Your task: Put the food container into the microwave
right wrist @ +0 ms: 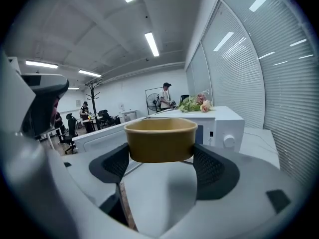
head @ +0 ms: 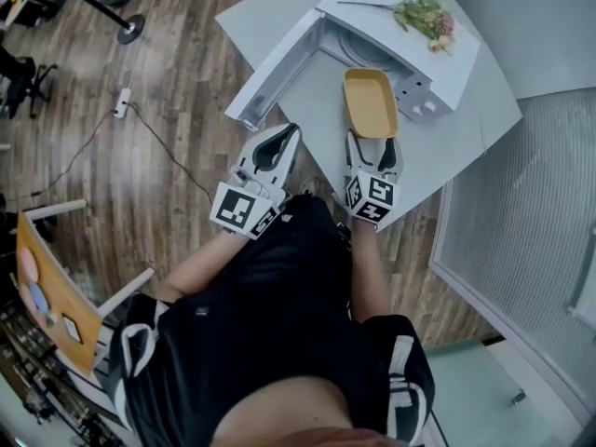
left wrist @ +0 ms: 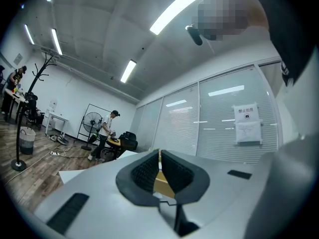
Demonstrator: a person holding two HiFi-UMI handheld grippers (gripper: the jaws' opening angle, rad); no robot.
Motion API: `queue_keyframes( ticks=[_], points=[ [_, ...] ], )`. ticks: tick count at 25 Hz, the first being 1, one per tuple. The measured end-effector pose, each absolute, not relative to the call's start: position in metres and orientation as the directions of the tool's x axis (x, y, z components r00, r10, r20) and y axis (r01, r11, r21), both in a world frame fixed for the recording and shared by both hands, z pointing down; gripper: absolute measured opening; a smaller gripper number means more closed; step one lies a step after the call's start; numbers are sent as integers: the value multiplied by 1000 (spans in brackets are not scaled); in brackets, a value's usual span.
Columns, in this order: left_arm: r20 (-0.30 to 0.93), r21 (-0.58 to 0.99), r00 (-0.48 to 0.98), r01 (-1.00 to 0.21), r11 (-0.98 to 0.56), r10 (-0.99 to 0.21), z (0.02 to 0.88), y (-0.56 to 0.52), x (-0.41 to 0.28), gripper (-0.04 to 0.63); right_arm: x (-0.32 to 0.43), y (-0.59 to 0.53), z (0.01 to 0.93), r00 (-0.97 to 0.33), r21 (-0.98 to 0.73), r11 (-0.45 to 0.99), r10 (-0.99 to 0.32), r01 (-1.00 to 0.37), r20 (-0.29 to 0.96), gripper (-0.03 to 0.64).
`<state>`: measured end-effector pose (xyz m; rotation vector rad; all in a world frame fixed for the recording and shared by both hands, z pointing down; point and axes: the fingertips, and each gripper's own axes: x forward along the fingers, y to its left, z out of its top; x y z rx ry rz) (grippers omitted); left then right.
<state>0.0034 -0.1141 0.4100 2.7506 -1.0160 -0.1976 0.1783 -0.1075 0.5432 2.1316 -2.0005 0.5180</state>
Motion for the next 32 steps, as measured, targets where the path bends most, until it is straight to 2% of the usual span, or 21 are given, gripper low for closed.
queue_keyframes(
  ticks=[16,32],
  points=[
    [-47,236,754,-629,-740,-656,426,-207,68,34,251,-282,669,107,-81,-163,-877,-983,468,419],
    [29,267,756,-637,-723,-654,457,-252,78,34,292,-385,732,161,-30,-214,-811,-976,562,419]
  ],
)
